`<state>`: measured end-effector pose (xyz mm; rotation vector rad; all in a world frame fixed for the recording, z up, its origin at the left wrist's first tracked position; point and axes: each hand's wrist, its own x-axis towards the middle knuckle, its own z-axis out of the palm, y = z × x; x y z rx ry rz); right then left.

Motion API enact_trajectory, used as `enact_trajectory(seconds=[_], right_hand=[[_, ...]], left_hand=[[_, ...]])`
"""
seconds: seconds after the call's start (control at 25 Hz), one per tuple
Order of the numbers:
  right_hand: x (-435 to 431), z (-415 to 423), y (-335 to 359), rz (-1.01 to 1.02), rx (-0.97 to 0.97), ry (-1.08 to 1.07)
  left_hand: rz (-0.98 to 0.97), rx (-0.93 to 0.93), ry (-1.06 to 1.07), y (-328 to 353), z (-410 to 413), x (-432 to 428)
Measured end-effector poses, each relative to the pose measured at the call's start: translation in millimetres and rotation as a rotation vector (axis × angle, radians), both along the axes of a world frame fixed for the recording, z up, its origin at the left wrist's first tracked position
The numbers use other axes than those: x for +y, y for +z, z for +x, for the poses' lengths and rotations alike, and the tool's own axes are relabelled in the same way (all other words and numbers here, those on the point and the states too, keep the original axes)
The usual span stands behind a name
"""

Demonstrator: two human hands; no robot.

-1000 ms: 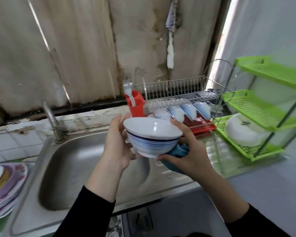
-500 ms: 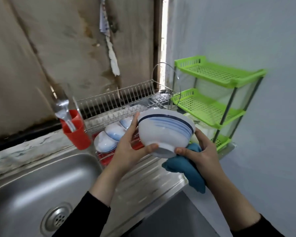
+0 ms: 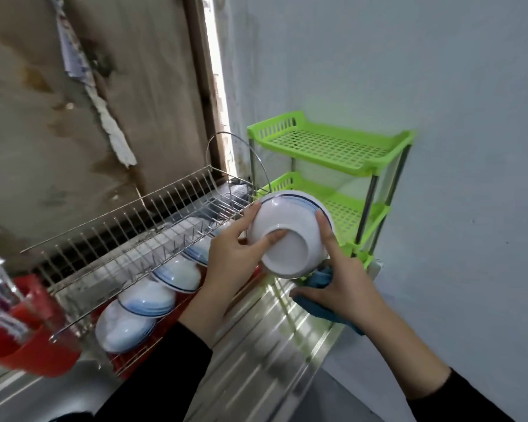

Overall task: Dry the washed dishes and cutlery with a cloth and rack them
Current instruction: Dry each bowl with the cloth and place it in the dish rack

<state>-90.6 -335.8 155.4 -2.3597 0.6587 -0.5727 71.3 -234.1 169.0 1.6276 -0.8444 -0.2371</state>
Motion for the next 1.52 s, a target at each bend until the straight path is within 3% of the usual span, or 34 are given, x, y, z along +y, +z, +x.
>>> enact_trajectory(seconds=[0.28, 0.48, 0.68, 0.88, 1.04, 1.28, 1.44, 1.52], right_hand=[[-33, 28, -17, 0.2, -0.367, -0.339], [-36, 48, -14, 0.219, -0.449, -0.483], [-54, 77, -5, 0.26, -0.388, -0.52], [-64, 84, 0, 0.311, -0.197, -0.541], [-75, 86, 6, 0.401, -0.127, -0.527], [-79, 89, 2, 0.319, 0.079, -0.479], [-74, 87, -2, 0.294, 0.07, -0.478], [-67, 81, -5, 0.286, -0.041, -0.445]], left_hand=[[0.286, -0.257, -0.201, 20, 18, -64], [0.437, -0.442, -0.436, 38, 38, -95], [0.544, -0.529, -0.533, 54, 68, -125], [0.688, -0.543, -0.557, 42, 91, -162], [0.677, -0.431, -0.588, 25, 102, -181], [0.603, -0.326, -0.591, -9, 100, -185], [0.56, -0.394, -0.484, -25, 94, -168], [0.459, -0.398, -0.397, -23, 82, -146]])
